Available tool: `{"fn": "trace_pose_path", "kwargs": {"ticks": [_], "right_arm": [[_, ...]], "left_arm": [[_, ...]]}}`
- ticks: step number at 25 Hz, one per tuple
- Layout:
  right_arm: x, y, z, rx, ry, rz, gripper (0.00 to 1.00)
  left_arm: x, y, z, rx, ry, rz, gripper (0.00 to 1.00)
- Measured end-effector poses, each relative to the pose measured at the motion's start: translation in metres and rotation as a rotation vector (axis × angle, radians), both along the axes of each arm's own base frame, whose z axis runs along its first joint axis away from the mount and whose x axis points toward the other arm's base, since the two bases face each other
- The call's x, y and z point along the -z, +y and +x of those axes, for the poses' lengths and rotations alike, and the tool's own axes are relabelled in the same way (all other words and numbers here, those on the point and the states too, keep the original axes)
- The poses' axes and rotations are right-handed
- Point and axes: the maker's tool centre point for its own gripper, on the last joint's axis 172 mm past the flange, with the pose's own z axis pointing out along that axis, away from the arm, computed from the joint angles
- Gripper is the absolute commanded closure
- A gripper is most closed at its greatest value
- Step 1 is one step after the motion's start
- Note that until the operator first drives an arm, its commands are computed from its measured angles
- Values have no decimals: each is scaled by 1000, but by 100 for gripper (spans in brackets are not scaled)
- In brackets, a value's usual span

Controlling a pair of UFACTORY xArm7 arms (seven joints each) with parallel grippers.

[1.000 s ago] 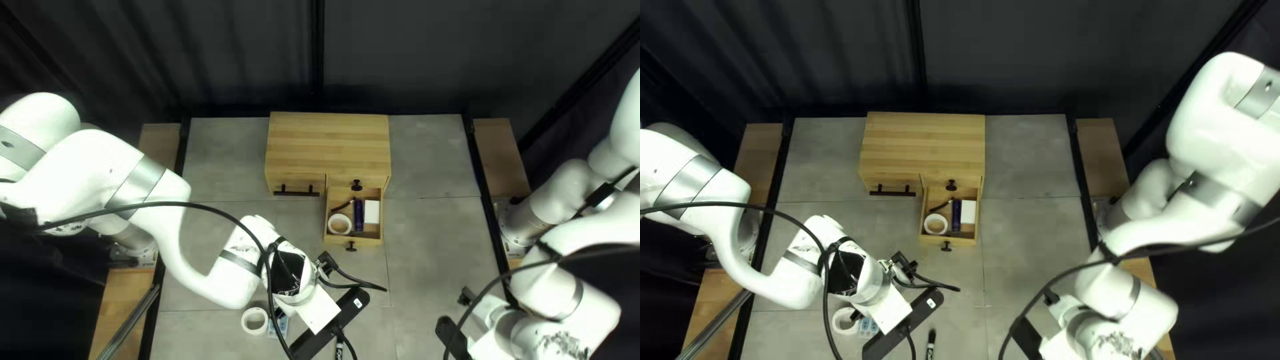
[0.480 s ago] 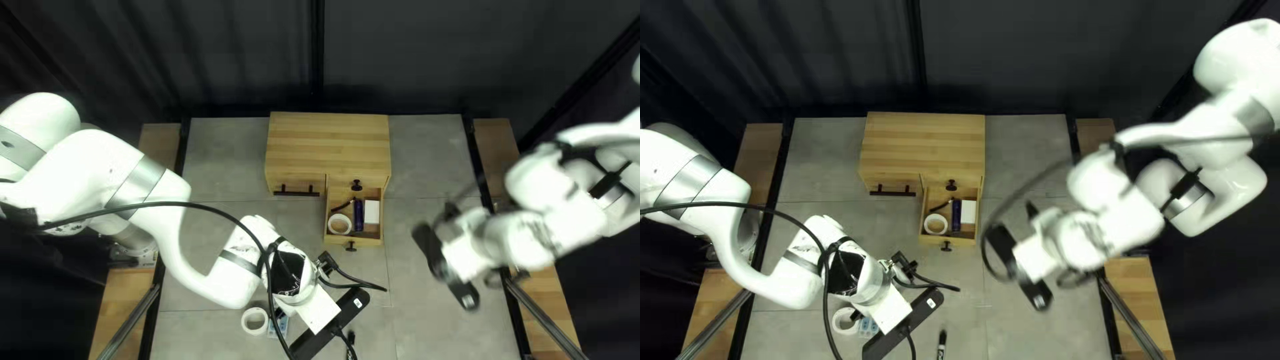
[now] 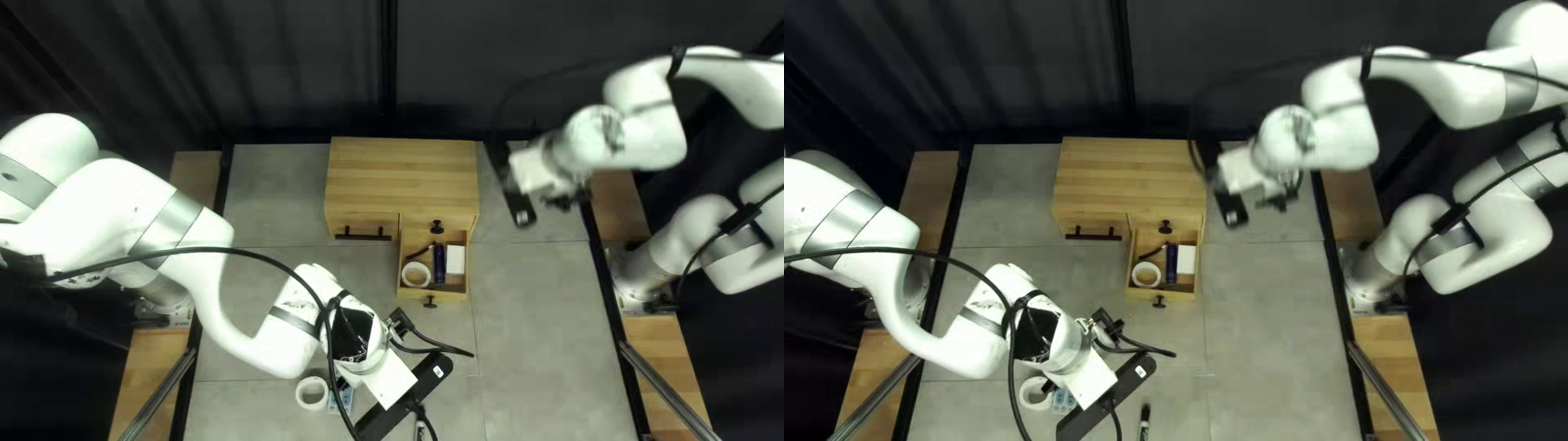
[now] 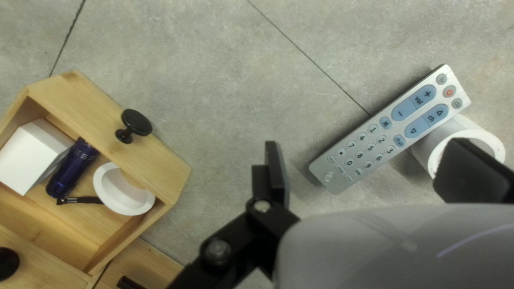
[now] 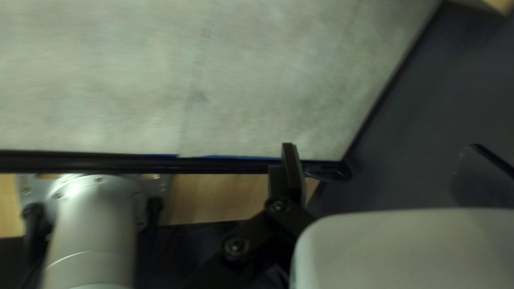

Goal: Open drawers and place objects into drawer and close

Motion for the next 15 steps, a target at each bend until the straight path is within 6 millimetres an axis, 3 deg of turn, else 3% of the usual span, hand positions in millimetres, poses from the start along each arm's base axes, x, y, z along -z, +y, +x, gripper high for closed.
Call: {"fn": "trace_pose_path", "kwargs": {"ticks": [4,11,15], "right_arm": [[-10,-18,-6,43,-20,-5,0],[-10,-19,-6,47,-22,-6,0],[-10,-19,-6,47,-22,-6,0]], "left_arm": [[0,0,0,0,0,0,0],[1,-2,2,-3,1,-5,0],[6,-13,18,33,-2,-5,0]]}}
